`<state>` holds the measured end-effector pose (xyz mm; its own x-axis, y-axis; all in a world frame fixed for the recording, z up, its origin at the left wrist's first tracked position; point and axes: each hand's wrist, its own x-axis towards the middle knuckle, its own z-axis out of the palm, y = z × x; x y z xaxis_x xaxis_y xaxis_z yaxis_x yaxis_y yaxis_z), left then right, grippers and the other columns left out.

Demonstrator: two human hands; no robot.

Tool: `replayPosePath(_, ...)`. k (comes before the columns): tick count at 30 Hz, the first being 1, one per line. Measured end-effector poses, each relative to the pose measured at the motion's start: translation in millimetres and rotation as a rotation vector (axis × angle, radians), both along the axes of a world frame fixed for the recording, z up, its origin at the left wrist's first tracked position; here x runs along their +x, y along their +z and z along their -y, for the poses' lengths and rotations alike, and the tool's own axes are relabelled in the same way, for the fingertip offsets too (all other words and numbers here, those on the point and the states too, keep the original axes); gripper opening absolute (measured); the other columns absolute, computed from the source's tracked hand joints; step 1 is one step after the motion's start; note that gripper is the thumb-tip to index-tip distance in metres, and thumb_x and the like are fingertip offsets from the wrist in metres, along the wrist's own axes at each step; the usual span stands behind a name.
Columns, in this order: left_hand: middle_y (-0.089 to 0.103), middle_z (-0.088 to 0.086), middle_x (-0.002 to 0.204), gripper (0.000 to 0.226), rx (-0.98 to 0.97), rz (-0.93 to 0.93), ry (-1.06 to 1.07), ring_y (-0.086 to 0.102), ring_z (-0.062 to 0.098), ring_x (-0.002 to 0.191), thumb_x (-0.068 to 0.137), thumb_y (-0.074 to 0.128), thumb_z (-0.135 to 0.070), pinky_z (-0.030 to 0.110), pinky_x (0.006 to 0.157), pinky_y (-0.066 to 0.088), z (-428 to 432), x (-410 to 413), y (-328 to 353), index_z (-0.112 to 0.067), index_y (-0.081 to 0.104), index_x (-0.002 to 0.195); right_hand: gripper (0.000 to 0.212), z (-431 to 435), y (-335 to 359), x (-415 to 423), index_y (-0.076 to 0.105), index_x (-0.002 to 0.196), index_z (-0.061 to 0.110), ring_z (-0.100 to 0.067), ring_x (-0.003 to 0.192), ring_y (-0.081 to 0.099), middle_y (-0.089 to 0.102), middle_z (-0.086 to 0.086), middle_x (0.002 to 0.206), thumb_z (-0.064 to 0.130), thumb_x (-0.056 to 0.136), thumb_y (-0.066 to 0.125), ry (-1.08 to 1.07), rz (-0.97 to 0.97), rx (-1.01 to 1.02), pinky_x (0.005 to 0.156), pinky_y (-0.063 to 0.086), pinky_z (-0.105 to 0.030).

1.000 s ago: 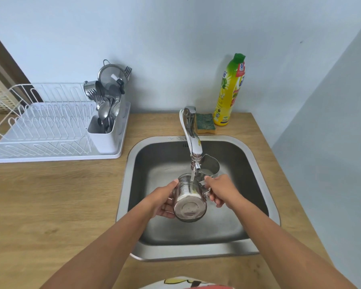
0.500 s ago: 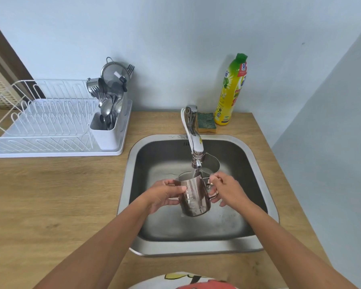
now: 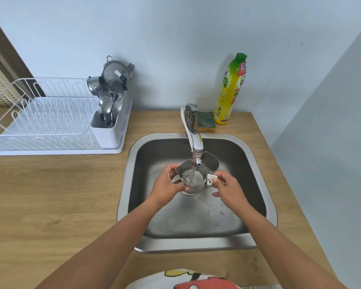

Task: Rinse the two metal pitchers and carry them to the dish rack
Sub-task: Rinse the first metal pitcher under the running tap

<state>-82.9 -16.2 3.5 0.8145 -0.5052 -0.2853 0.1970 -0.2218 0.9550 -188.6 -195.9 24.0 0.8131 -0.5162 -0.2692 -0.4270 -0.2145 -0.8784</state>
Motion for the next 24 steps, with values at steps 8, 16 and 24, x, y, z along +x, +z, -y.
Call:
replayPosePath(8, 0.05, -0.008, 0.146, 0.082, 0.346, 0.536, -0.021, 0.052, 0.011, 0.129, 0.068, 0.087, -0.031, 0.019, 0.095, 0.036, -11, -9, 35, -0.036, 0.045, 0.138, 0.016, -17, -17, 12, 0.059, 0.098, 0.018, -0.023, 0.106, 0.067, 0.066, -0.014, 0.111, 0.012, 0.102, 0.044, -0.065, 0.09, 0.287, 0.072, 0.058, -0.029)
replayPosePath(16, 0.066, -0.019, 0.091, 0.049, 0.386, 0.465, 0.032, 0.063, -0.001, 0.084, 0.067, 0.081, -0.054, 0.021, 0.077, 0.051, -28, -7, 50, -0.035, 0.055, 0.103, 0.02, -37, -14, 16, 0.055, 0.11, 0.013, -0.025, 0.061, 0.073, 0.066, -0.013, 0.078, 0.021, 0.105, 0.037, 0.027, -0.036, 0.423, 0.048, 0.053, -0.029)
replayPosePath(24, 0.075, -0.001, 0.099, 0.058, 0.234, 0.021, -0.044, 0.071, 0.013, 0.094, 0.06, 0.083, -0.048, 0.043, 0.095, 0.054, -31, -11, 12, -0.017, 0.065, 0.105, 0.019, -9, 14, 6, 0.064, 0.099, 0.014, -0.025, 0.057, 0.064, 0.062, -0.006, 0.073, 0.031, 0.095, 0.055, 0.01, -0.115, 0.046, 0.047, 0.048, -0.029)
